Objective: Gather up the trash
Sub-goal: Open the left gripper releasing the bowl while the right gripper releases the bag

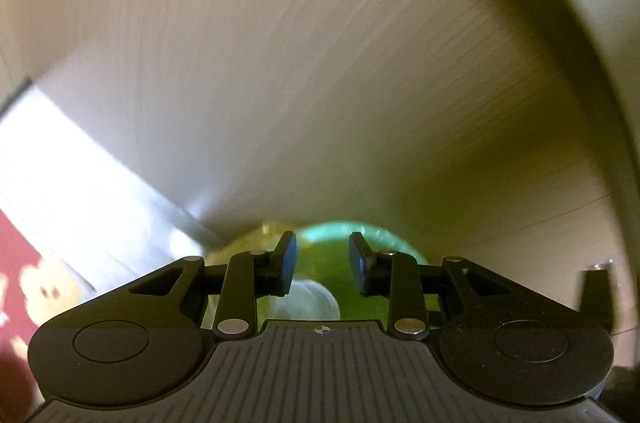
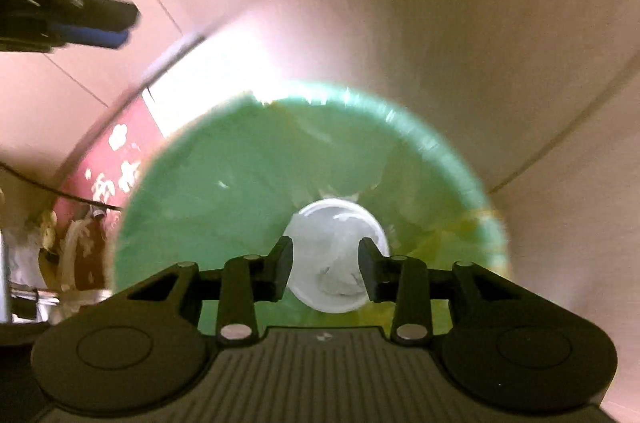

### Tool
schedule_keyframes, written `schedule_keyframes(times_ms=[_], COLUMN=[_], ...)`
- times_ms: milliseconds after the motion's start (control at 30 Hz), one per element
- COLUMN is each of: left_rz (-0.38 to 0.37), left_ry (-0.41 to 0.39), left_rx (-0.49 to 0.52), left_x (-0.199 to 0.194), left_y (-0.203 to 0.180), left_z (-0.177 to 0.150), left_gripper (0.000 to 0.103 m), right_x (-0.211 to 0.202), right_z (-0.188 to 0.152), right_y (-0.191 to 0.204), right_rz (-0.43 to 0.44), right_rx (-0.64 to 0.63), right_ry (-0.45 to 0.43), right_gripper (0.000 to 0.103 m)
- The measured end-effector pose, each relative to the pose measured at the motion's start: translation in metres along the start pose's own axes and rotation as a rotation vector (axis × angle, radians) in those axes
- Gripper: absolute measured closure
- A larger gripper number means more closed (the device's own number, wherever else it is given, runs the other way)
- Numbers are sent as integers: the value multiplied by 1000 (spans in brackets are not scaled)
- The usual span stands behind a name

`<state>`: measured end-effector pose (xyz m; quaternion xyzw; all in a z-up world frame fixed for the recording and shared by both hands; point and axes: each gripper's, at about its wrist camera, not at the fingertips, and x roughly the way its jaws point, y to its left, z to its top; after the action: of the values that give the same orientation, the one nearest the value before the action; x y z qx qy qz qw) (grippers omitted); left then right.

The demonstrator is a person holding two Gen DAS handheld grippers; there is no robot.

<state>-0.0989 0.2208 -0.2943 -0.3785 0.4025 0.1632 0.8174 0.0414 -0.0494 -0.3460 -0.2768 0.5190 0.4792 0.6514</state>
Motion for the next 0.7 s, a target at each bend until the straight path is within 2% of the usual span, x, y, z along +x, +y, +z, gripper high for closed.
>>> schedule_keyframes(times_ms=[67, 167, 300, 400, 433, 467, 500, 533, 600, 700], left_rz=[4, -9, -77, -173, -222, -272, -291, -280, -257, -290], left_ry=[-49, -150, -309, -402, -424, -433, -425, -416, -414, -477], left_rx=[35, 81, 120, 126, 115, 103, 99, 106, 126, 94], left_x=[-26, -69, -126, -156, -158, -159, -154, -154, -145, -142], left_y=[-9, -23, -39, -54, -59, -65, -72, -82, -101, -115], left_z=[11, 30, 61, 85, 93, 100, 107, 113, 119, 122], left_gripper=[71, 71, 71, 71, 71, 71, 71, 71, 71, 71], right_x=[-44, -74, -153, -202, -217, -230, -237, -229, -241, -254], right_z=[3, 8, 17, 14, 14, 12, 10, 9, 6, 1], right_y=[3, 22, 32, 31, 28, 22, 17, 12, -11, -40], right_rz=[-24, -84, -199, -426, -504, -524, -642, -738, -831, -998], right_rx=[-3, -53, -150, -221, -220, -227, -230, -222, -174, -109], right_ry=[-55, -155, -334, -478, -526, -551, -588, -608, -622, -685], right_gripper=[67, 67, 67, 67, 77, 71, 62, 62, 61, 60])
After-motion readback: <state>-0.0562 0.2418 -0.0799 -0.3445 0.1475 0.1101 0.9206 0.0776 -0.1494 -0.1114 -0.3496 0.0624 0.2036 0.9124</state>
